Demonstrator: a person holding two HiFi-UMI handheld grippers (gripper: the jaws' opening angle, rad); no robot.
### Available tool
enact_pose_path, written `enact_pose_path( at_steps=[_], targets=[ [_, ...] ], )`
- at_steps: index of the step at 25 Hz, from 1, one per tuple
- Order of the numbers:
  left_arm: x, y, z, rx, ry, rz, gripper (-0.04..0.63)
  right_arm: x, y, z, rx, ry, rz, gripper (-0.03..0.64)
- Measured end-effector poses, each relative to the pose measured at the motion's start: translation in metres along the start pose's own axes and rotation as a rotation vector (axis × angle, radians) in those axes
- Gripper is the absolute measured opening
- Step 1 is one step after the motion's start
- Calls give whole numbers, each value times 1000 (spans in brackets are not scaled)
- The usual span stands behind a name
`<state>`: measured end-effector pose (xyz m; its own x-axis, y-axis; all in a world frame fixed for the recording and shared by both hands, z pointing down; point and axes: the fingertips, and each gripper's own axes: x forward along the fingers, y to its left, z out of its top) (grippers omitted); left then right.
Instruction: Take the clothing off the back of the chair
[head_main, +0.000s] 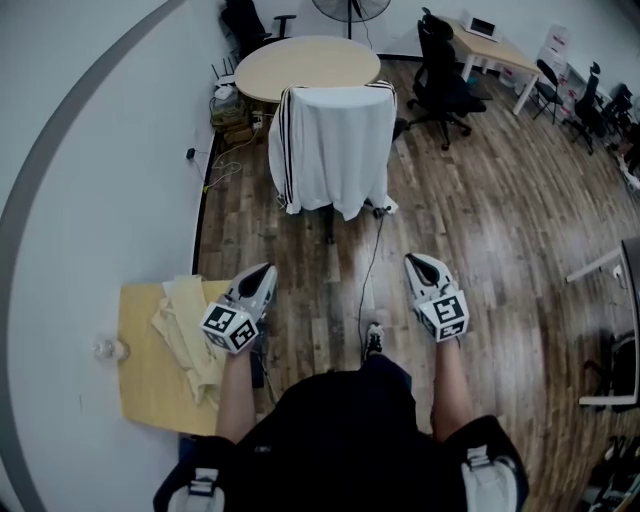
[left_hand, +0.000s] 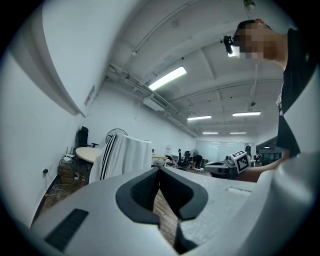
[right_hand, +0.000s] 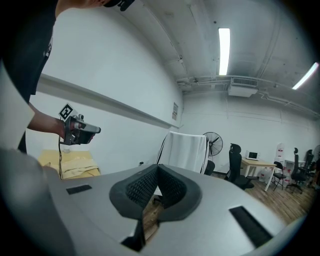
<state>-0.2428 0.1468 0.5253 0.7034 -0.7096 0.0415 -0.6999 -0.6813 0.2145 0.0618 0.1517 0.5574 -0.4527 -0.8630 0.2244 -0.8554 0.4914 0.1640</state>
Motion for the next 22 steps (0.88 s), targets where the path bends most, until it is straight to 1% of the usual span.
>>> enact_pose_path(
  at_steps=[12,17,22],
  targets=[
    [32,6,-2,-5,32,14,2,18,-22,-10,18,24,29,-6],
    [61,10,4,3,34,17,2,31,-48,-9,21,18,31,-6],
    [90,15,4,-2,38,33,2,45,-80,-9,7,5,-4,-6]
  ],
)
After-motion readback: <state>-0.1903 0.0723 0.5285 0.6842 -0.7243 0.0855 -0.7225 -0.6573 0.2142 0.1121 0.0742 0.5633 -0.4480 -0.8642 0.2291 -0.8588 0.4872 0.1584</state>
